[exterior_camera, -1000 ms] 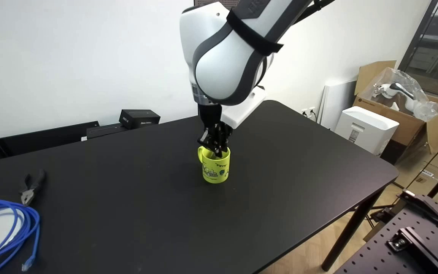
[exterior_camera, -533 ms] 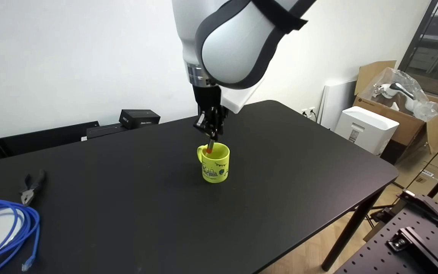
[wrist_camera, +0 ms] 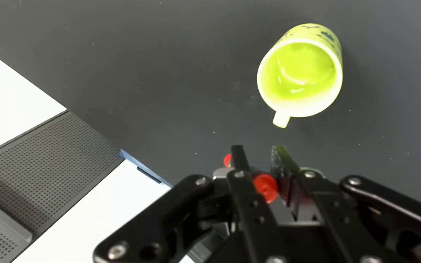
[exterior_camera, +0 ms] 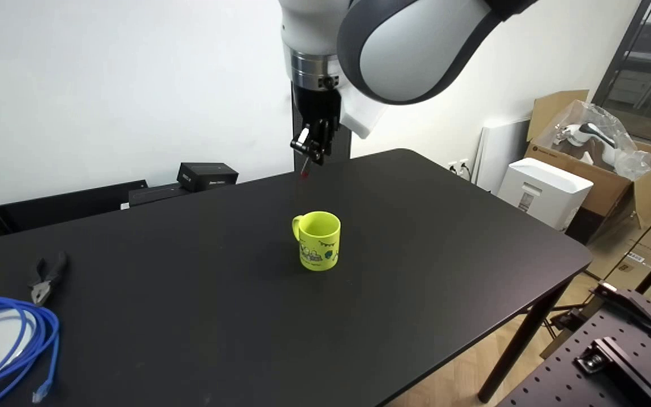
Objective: Remove the marker from the yellow mug, put the marker back in the mug, remove the marker from the mug again
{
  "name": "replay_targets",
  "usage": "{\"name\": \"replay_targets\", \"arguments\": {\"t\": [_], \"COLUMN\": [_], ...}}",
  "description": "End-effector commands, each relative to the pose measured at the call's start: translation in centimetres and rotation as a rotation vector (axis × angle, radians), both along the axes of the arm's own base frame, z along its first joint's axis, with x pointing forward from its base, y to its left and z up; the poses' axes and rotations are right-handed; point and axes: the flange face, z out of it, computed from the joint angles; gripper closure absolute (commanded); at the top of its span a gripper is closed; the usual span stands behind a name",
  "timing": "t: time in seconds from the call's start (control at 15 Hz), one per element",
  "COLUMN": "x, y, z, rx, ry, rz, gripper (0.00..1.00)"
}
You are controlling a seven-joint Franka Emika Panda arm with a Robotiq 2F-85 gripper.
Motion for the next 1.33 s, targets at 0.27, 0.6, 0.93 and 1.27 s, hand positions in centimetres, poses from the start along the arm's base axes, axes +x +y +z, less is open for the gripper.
{"name": "replay_targets", "arguments": {"t": [0.27,0.6,0.93,1.27], "x": [0.1,1.3,2.3,3.9], "y": [-7.0,-11.5,-12.9,-12.4], "z": [-0.3,-3.7,-8.8,-10.8], "rx": [0.084,0.159,0.299,0.431], "ry": [-0.090,-0.050,0.034,0.129], "rz": [-0.145,-0.196,-0.156,-0.103], "gripper": [0.94,0.94,0.94,0.52]}}
